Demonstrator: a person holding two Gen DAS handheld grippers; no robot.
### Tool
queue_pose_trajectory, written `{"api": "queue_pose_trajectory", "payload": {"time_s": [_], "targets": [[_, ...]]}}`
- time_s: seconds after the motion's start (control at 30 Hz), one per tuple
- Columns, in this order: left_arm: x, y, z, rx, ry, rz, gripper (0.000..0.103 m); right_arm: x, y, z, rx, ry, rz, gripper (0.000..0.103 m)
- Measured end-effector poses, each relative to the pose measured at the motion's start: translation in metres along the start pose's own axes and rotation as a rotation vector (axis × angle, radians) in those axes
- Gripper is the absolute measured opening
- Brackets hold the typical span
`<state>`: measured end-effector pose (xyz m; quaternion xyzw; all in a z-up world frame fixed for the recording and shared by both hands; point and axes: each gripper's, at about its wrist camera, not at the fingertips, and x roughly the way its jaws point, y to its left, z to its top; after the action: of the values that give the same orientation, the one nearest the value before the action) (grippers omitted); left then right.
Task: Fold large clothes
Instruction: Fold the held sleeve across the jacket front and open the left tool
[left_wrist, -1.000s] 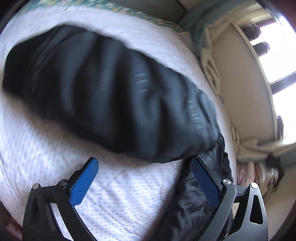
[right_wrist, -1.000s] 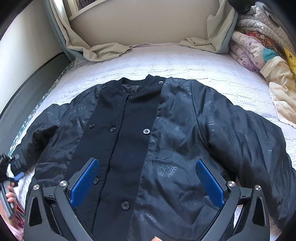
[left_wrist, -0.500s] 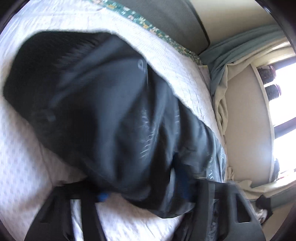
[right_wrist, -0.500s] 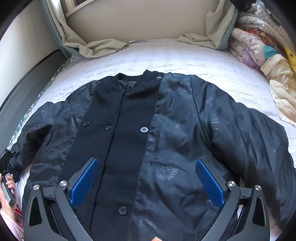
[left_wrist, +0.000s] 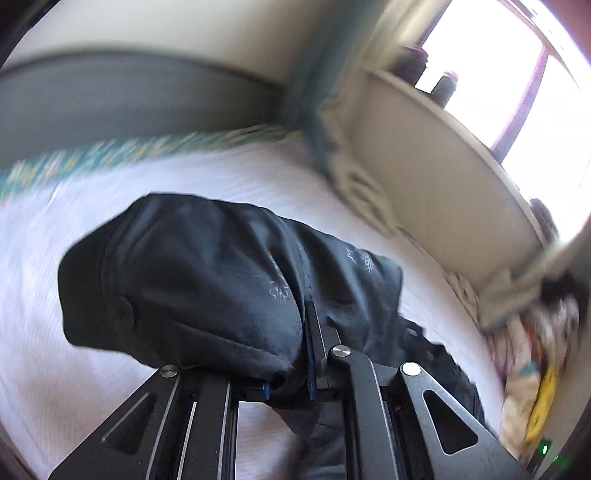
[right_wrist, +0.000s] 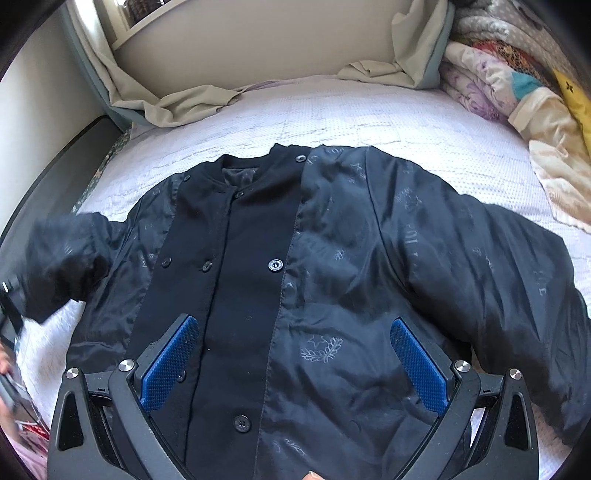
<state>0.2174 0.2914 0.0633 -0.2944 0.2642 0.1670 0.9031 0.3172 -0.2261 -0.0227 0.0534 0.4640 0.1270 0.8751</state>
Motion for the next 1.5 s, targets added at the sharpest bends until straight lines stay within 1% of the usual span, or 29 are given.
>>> {"api": "queue_pose_trajectory", "payload": {"time_s": [0.07,0.13,0.17,0.27,0.4,0.47,0.6,0.67,0.73,0.83,0.87,0.9,0.93,0.97,1.0,1.03,1.07,1.1,1.17,1.2,1.27,1.37,1.43,1.5], "targets": [[0.006,-0.048,0.005,0.105,0.006,-0.049,0.015,0.001,0.004,-0.001,-0.02,-0.002,-0.01,0.103],[0.011,-0.088,0.001,0.203,0.026,-0.102,0.015,0.003,0.005,-0.001,-0.028,0.001,-0.015,0.103],[0.013,-0.105,-0.007,0.244,0.039,-0.121,0.015,0.004,0.005,0.0,-0.025,0.004,-0.014,0.103],[0.024,-0.154,-0.034,0.36,0.102,-0.184,0.015,0.004,0.001,0.001,-0.015,0.002,-0.018,0.103],[0.043,-0.203,-0.094,0.496,0.213,-0.247,0.015,0.004,-0.007,0.004,0.002,-0.003,-0.032,0.103],[0.052,-0.217,-0.122,0.554,0.251,-0.247,0.015,0.005,-0.012,0.005,0.011,-0.001,-0.04,0.103],[0.088,-0.235,-0.173,0.655,0.387,-0.232,0.015,0.009,-0.02,0.003,0.015,0.012,-0.062,0.103],[0.103,-0.239,-0.19,0.683,0.432,-0.222,0.015,0.013,-0.024,0.001,0.012,0.027,-0.078,0.103],[0.107,-0.24,-0.206,0.707,0.46,-0.211,0.015,0.019,-0.03,-0.001,0.015,0.047,-0.096,0.103],[0.11,-0.241,-0.219,0.738,0.483,-0.197,0.017,0.026,-0.037,-0.005,0.022,0.073,-0.11,0.103],[0.111,-0.241,-0.222,0.738,0.494,-0.198,0.022,0.027,-0.039,-0.006,0.024,0.08,-0.115,0.103],[0.111,-0.24,-0.223,0.737,0.505,-0.2,0.033,0.03,-0.042,-0.008,0.025,0.091,-0.121,0.103],[0.111,-0.241,-0.226,0.735,0.519,-0.21,0.041,0.031,-0.043,-0.01,0.024,0.102,-0.125,0.103],[0.108,-0.241,-0.226,0.732,0.525,-0.223,0.058,0.033,-0.044,-0.012,0.022,0.112,-0.126,0.103],[0.104,-0.241,-0.225,0.733,0.525,-0.229,0.073,0.035,-0.045,-0.014,0.019,0.122,-0.125,0.103],[0.099,-0.243,-0.226,0.736,0.517,-0.234,0.08,0.036,-0.045,-0.016,0.015,0.13,-0.124,0.103],[0.094,-0.243,-0.227,0.739,0.512,-0.239,0.091,0.038,-0.045,-0.019,0.003,0.141,-0.127,0.103],[0.088,-0.244,-0.227,0.74,0.507,-0.246,0.097,0.039,-0.044,-0.021,-0.007,0.145,-0.13,0.103],[0.076,-0.244,-0.227,0.742,0.509,-0.265,0.102,0.042,-0.042,-0.027,-0.043,0.16,-0.143,0.103],[0.071,-0.243,-0.228,0.747,0.516,-0.27,0.102,0.045,-0.039,-0.031,-0.067,0.167,-0.154,0.103],[0.062,-0.241,-0.231,0.742,0.55,-0.294,0.102,0.048,-0.036,-0.035,-0.105,0.173,-0.177,0.103],[0.047,-0.236,-0.231,0.721,0.611,-0.356,0.102,0.053,-0.032,-0.04,-0.154,0.192,-0.208,0.103],[0.037,-0.231,-0.225,0.702,0.616,-0.382,0.102,0.056,-0.033,-0.042,-0.148,0.196,-0.214,0.103],[0.027,-0.223,-0.214,0.675,0.602,-0.395,0.102,0.059,-0.034,-0.043,-0.127,0.204,-0.214,0.103]]}}
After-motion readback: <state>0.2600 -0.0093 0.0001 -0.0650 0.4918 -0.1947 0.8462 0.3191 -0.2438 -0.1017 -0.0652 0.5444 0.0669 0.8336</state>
